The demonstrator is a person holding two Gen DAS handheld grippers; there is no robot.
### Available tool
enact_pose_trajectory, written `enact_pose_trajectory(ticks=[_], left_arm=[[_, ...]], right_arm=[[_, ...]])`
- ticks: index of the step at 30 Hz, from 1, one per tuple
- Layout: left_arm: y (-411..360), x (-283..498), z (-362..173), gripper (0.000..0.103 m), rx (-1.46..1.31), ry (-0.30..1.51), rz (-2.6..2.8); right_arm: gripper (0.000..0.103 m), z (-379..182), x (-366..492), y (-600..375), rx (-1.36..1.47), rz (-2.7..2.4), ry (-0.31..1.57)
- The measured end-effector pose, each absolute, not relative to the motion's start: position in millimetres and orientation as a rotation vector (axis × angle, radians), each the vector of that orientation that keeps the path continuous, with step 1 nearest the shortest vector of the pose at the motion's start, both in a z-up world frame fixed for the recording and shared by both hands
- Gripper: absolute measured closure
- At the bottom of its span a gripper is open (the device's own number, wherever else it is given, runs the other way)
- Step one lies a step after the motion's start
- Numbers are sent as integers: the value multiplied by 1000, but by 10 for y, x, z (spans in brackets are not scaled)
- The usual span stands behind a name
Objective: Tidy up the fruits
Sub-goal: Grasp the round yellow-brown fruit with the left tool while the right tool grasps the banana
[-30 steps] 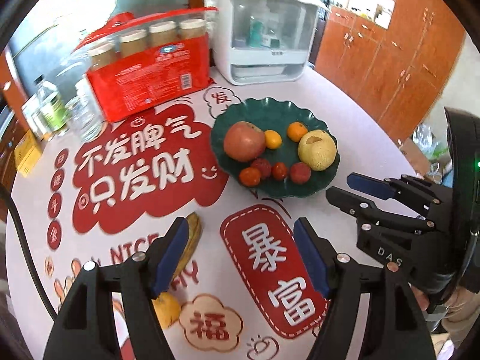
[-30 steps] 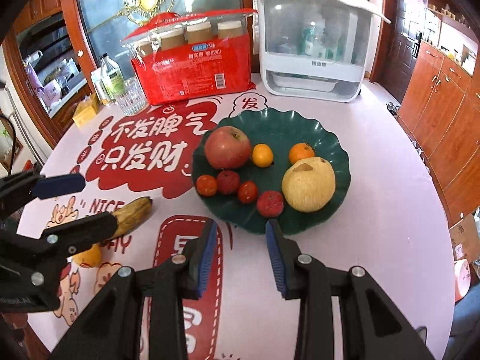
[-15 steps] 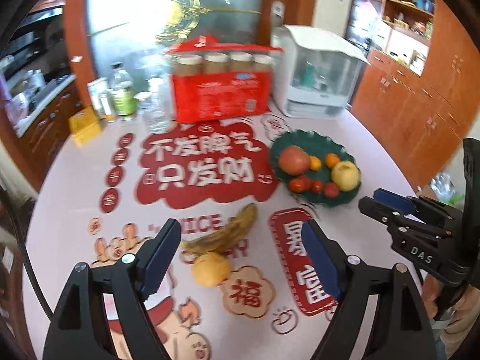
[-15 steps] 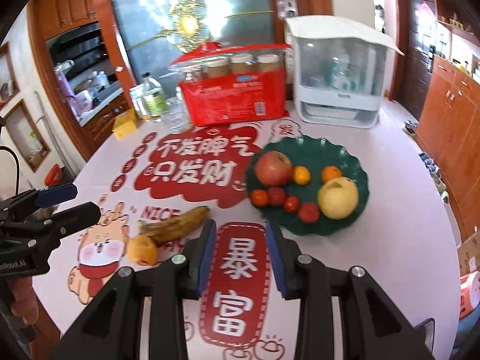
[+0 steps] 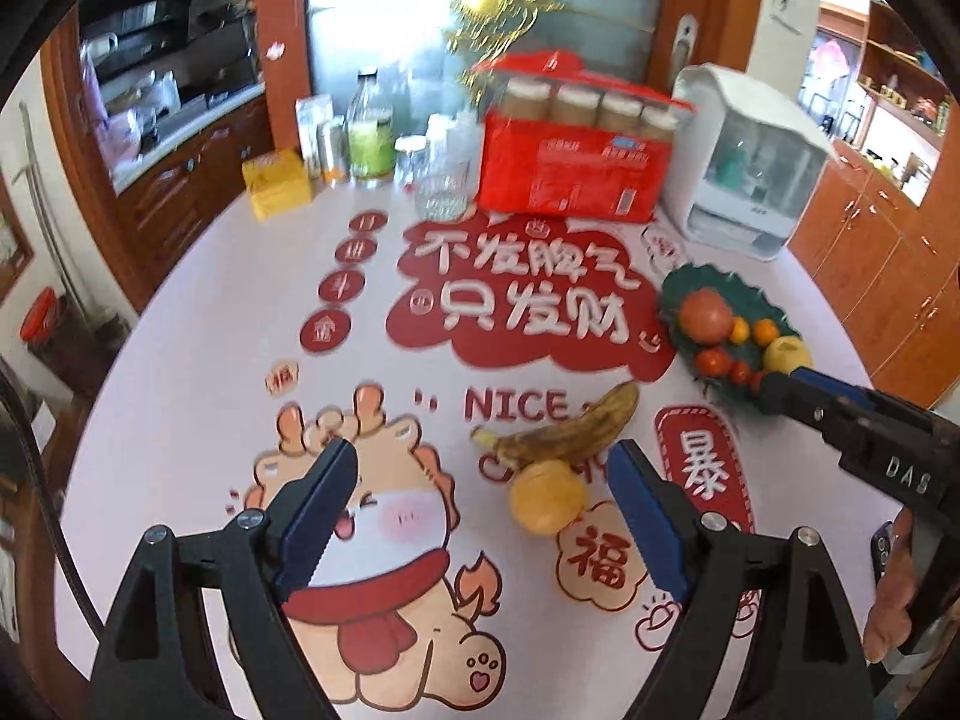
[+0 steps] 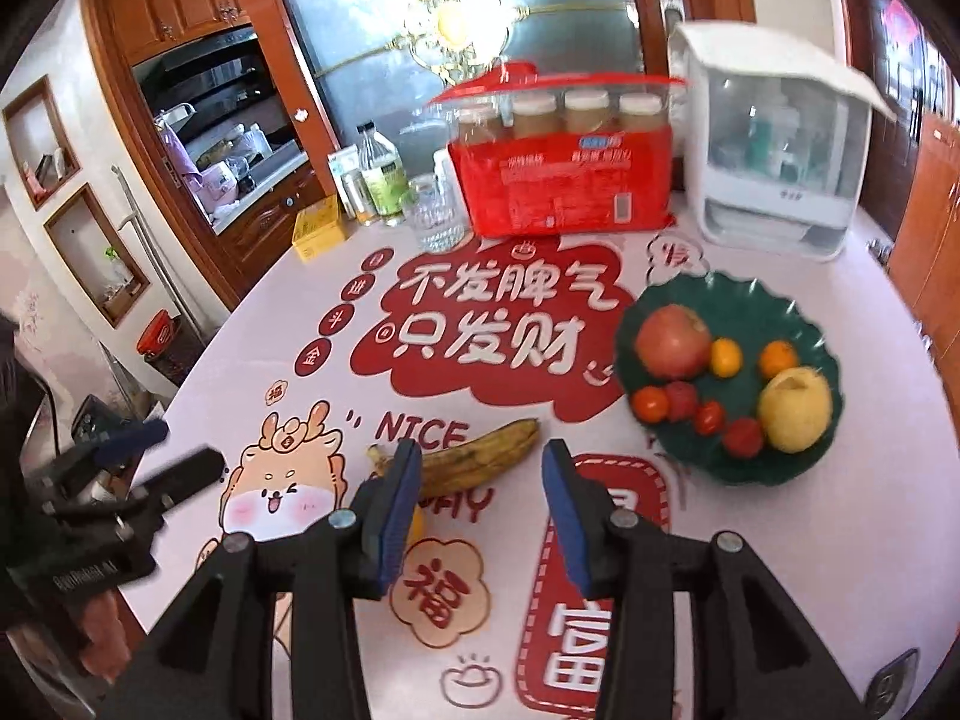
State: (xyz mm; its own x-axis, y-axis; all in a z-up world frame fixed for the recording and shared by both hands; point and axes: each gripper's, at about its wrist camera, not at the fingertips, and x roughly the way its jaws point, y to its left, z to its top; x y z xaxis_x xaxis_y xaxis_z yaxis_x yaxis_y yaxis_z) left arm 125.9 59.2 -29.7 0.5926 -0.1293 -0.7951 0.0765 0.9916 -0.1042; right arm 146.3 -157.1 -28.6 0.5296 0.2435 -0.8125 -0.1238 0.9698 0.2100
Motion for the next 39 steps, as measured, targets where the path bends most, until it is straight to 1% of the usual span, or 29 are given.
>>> enact_pose_trajectory(ticks=[9,14,15,17,18,20,22,25,29,33,37,38,39], left_arm=[[422,1480,-1037,19,-129,1093,-132],[256,1604,-1315,19,-157,1163,-164],[221,1628,-1363,20,-162,1173,-168],[162,1671,-1438,25,-173,1189,-182],[137,1693,-1468,26,-176,1198,-190],[88,1725,-1522,36,-182,1210,-202],[56,1768,-1590,42,-189,1231,-202],[67,1823,-1669,48,-210,1251,-194],[112,1848,-1713,49,-258,1246,-214],[164,1816,-1696,49,-230,1227,-196],[378,1769,-1659,50,-223,1210,-157],[452,1758,-1650,50,-231,1211,-143],[524,1747,-1641,50,-239,1212,-132]], right_arm=[[61,-759,1657,-1516,180,180,1091],[61,-1016,1732,-1569,211,152,1143],[61,-1052,1741,-1582,216,148,1151],[61,-1138,1760,-1601,228,139,1168],[61,-1172,1769,-1610,233,136,1176],[61,-1239,1788,-1622,249,133,1190],[61,-1293,1812,-1625,260,134,1201],[61,-1371,1857,-1610,282,143,1220],[61,-1475,1941,-1574,347,168,1253],[61,-1576,2027,-1505,410,186,1281],[61,-1694,2113,-1402,471,191,1303],[59,-1686,2117,-1406,487,181,1281],[53,-1695,2128,-1403,496,168,1276]])
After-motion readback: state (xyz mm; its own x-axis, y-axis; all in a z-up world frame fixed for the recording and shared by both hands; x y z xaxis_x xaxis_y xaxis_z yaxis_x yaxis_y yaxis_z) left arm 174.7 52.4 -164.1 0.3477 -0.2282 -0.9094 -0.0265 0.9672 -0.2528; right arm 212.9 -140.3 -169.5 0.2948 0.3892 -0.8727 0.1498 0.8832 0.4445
